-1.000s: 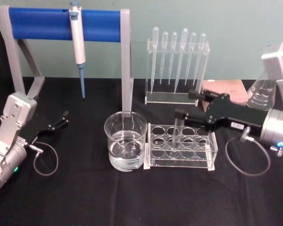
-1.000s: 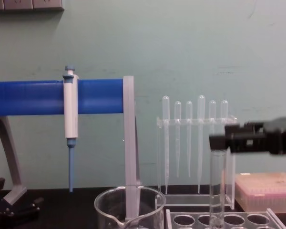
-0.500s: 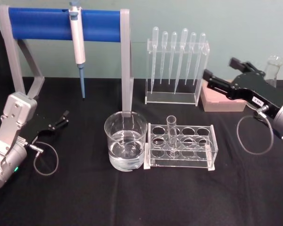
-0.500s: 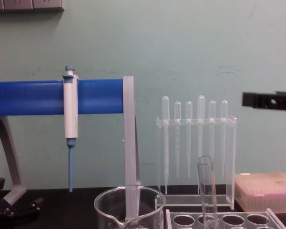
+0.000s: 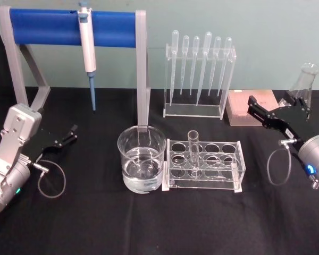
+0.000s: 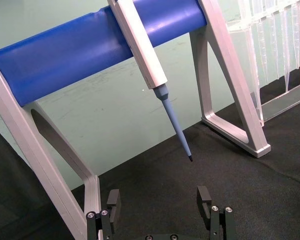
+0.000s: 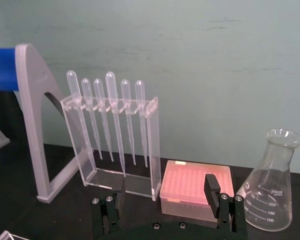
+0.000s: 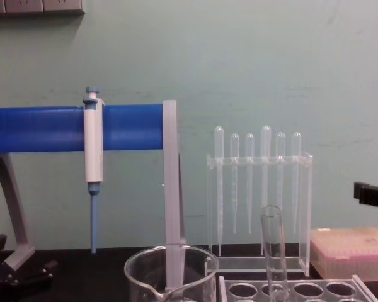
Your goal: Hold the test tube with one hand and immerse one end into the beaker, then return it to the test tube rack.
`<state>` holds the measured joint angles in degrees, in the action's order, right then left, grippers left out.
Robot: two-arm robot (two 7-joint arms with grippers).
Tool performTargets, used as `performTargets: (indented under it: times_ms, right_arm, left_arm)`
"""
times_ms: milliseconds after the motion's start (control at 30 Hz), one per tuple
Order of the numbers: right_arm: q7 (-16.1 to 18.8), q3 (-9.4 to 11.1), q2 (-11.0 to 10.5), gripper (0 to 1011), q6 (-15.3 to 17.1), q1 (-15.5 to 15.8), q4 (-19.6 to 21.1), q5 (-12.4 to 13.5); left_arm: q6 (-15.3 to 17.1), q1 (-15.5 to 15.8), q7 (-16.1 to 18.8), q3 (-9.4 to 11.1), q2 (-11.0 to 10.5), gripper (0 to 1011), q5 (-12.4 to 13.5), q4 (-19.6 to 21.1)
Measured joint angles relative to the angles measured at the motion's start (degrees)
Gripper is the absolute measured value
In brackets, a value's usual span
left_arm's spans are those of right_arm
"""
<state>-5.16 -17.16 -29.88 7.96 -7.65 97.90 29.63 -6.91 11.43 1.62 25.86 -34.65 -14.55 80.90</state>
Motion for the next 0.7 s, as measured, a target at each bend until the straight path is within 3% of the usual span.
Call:
performTargets:
  times_ms: [200,700]
  right_arm:
    - [0.87,-0.44,0.31,1002,-0.42,0.10,-0.99,-1.87]
    - [0.48,-0.39,0.40,1002,-0.35,0.13,-0.88,-1.76]
  left_arm:
    - [0.00,0.00,0.00,0.00,0.00,1000,0.00,0.00]
    - [0.00,0.00,0.00,0.00,0.00,1000,0.00,0.00]
